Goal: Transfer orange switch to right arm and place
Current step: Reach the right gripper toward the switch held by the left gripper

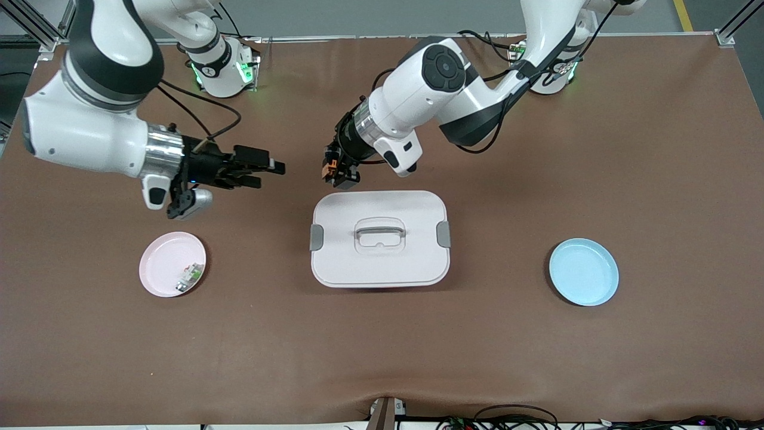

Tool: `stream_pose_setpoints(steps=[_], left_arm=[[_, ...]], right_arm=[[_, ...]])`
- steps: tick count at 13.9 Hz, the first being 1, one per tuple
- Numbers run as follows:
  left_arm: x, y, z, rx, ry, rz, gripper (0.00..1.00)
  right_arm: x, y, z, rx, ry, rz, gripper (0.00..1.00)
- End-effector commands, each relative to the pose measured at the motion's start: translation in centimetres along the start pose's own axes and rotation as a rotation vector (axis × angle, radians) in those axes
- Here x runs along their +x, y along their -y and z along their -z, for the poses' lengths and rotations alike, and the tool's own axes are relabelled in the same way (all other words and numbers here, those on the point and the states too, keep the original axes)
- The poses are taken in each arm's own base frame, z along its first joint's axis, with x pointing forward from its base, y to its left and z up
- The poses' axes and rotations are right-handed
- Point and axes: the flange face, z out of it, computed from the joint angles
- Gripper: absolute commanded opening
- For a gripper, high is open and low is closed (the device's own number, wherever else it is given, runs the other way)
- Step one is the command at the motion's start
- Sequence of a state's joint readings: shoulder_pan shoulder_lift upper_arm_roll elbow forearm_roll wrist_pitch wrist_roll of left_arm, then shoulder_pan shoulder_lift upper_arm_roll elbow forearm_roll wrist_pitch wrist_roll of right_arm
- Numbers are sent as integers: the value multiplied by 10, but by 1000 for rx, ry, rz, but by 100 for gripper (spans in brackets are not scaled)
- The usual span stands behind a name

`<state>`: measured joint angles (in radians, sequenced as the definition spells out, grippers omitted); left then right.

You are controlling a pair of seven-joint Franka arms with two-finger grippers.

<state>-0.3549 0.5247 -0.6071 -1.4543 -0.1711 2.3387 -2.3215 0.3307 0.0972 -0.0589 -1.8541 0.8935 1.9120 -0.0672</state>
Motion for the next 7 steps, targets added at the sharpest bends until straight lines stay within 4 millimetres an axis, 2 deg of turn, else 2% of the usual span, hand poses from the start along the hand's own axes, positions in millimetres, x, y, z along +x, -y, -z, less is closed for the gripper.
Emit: stream_pose_setpoints(steps=[1, 7], left_arm=[[-5, 4, 4, -1, -27, -7, 32], [-6, 4, 6, -3, -26, -8, 32]], right_arm=[[-7, 1, -17, 62, -13, -49, 100], [-18, 1, -53, 52, -37, -64, 100]])
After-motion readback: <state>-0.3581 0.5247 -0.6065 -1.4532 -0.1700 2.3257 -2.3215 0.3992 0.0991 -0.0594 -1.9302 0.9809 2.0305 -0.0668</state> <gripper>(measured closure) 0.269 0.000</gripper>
